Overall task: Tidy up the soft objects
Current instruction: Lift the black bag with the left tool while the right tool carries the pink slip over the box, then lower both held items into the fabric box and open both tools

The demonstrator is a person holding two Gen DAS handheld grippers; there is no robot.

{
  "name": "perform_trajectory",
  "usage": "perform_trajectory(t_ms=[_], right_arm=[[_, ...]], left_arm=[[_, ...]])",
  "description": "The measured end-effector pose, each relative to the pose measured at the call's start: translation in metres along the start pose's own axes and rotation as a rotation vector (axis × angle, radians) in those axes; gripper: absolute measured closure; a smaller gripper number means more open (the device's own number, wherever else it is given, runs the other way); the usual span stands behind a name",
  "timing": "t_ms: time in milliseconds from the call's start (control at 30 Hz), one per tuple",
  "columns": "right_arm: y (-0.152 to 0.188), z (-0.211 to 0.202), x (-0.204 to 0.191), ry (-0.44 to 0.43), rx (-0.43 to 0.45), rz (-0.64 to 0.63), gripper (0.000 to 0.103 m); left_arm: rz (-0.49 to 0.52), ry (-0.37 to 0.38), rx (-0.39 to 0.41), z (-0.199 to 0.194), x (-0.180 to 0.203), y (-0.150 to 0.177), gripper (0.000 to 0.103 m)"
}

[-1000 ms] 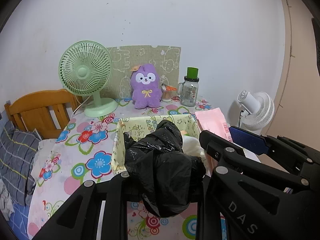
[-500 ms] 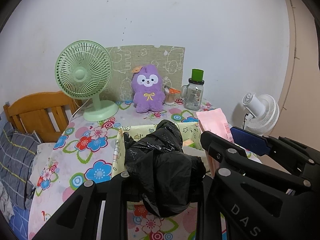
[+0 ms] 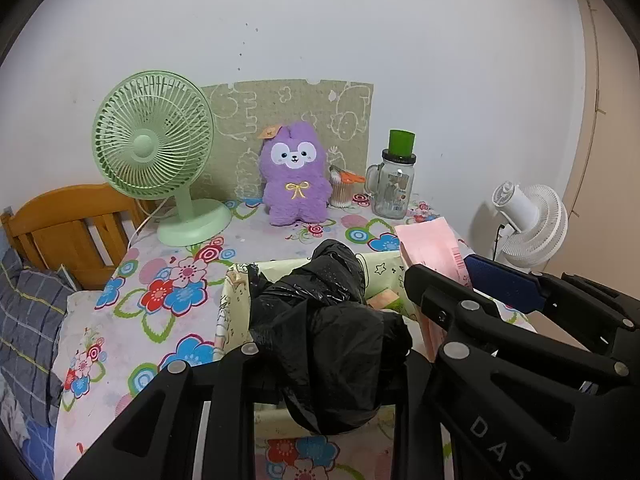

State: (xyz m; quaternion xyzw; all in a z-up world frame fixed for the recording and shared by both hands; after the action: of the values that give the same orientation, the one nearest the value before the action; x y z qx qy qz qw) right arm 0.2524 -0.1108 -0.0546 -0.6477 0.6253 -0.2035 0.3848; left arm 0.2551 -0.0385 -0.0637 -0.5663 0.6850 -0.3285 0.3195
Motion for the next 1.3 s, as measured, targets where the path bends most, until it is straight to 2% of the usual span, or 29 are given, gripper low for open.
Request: perform_trajectory(t_ms=[333,533,700,767,933,1300], right_arm=[[-0.002,0.030,0.006,0.018,-0.036,0.012,0.062],[-0.002,0.044,0.007,0.023,-0.053,0.015,0.062],[-0.003,0.053,0.003,0.017,-0.063,0.005,0.062],[-0.004,0.056,0.001,0.021,-0.065,-0.002,0.063],[-0.004,0.061,-0.008,0.000,-0.068,-0.009,0.063],[0.006,0.073,-0.030,-0.065,-0.116,-0.028,0.063]], left_arm=[[-0.002,0.011,-0.035,0.026,-0.003,0.000,0.076],[0.004,0.011,-0.064,0.042,-0.005,0.006,0.069],[-0.009,0.005,-0.086,0.049,-0.012,0.010,0.058],[-0.015,0.000,-0.086,0.048,-0.016,0.011,0.045],[-0.008,-0.011,-0.087,0.046,-0.022,0.014,0.031],[-0.013,-0.038,-0.101,0.039,-0.037,0.022,0.019]])
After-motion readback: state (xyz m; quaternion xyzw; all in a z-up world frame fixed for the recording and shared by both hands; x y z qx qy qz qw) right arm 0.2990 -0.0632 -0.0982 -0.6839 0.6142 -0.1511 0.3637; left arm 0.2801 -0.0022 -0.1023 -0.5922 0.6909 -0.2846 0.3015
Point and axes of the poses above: each gripper's, at about its wrist camera, not at the fingertips, and z roughly the way its jaws point, x to its right, y to its underside, the point moved 7 cm from there along z, roughly the way its jaws point, and after that the axes turned 7 degrees about z, right-handed, at the moved point
